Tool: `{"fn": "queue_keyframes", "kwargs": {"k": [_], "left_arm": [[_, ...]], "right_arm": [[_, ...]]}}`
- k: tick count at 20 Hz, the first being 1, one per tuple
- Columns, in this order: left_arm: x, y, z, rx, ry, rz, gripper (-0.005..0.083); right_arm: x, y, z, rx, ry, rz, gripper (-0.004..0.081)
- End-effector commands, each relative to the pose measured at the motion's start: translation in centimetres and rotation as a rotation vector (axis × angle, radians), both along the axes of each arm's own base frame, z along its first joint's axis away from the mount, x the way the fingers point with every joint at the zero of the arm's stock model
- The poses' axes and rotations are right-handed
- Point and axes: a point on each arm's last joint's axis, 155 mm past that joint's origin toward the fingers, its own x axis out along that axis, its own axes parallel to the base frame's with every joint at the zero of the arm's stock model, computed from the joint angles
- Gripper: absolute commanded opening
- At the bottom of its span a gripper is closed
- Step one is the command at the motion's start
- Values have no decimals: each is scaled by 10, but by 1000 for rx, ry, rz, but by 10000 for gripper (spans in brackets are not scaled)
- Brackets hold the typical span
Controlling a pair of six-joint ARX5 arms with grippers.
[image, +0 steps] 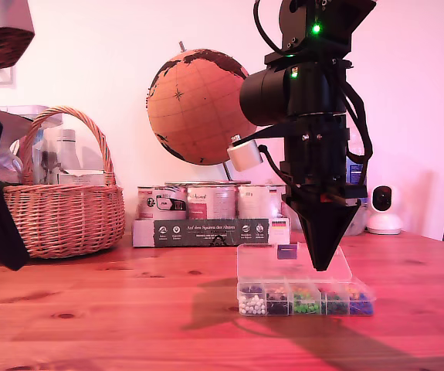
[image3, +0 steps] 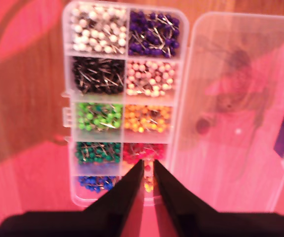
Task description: Sort the loose pins on the table into their correct compartments
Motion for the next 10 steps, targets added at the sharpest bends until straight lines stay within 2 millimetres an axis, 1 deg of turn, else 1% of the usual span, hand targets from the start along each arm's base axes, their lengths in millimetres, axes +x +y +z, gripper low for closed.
{"fn": "queue_keyframes", "kwargs": {"k": [1,5,6,7,10], "left_arm": [[-3,2,-8,11,12,-1,-24],[-2,1,-8,8,9,-1,-24],[-2,1,-8,8,9,-1,-24],[-2,1,-8,8,9,-1,-24],[-1,0,-7,2,4,-1,-24]], "right_arm": [[-3,-3,-11,-16,24,-3,59],[-3,-3,-11,-16,26,-5,57],[-3,-2,-11,-14,26,-6,30],[-3,-2,-11,-14,27,-7,-17],[-2,0,-9,2,16,-80,-13]]}}
